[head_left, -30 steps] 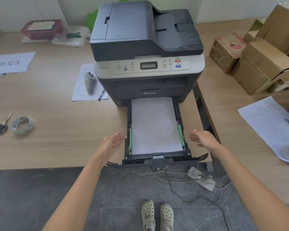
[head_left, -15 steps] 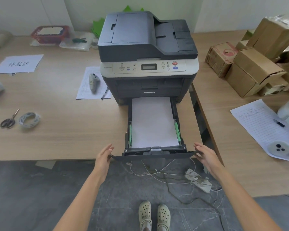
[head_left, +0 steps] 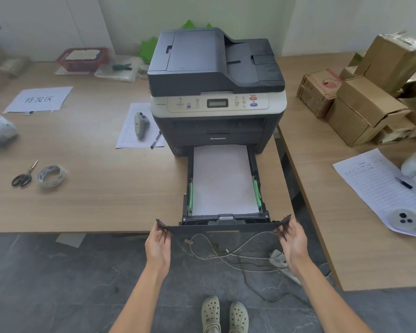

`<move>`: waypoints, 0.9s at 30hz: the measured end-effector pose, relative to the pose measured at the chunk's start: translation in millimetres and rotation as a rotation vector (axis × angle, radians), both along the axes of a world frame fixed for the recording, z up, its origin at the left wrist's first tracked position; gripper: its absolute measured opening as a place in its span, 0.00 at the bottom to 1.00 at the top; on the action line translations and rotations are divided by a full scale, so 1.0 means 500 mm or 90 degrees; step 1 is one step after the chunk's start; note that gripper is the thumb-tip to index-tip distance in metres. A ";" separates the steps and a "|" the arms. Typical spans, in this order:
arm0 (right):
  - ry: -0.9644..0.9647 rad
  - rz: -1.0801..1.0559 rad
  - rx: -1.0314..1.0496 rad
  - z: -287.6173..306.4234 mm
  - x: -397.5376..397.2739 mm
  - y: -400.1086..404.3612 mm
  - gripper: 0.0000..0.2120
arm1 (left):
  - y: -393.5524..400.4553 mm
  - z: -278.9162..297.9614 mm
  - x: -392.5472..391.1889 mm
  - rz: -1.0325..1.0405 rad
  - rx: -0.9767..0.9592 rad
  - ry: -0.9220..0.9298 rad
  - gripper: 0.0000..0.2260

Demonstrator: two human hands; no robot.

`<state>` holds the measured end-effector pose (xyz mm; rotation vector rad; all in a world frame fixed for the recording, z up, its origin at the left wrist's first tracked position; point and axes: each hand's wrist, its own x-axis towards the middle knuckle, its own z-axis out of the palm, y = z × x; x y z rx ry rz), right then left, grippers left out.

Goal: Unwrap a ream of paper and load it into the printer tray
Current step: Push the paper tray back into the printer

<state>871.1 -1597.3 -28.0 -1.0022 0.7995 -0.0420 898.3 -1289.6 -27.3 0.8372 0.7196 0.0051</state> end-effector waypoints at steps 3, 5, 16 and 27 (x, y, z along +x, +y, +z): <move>-0.016 0.004 0.002 0.000 0.016 0.000 0.21 | -0.003 0.000 0.017 -0.006 -0.017 -0.012 0.22; -0.023 -0.004 0.022 -0.006 0.035 -0.001 0.22 | -0.005 0.000 0.034 0.005 -0.027 -0.016 0.21; -0.080 -0.063 0.120 -0.027 0.165 -0.006 0.27 | -0.021 -0.031 0.170 0.074 -0.108 -0.043 0.20; -0.112 -0.046 0.127 -0.039 0.335 -0.019 0.27 | -0.038 -0.048 0.343 0.014 -0.064 -0.093 0.21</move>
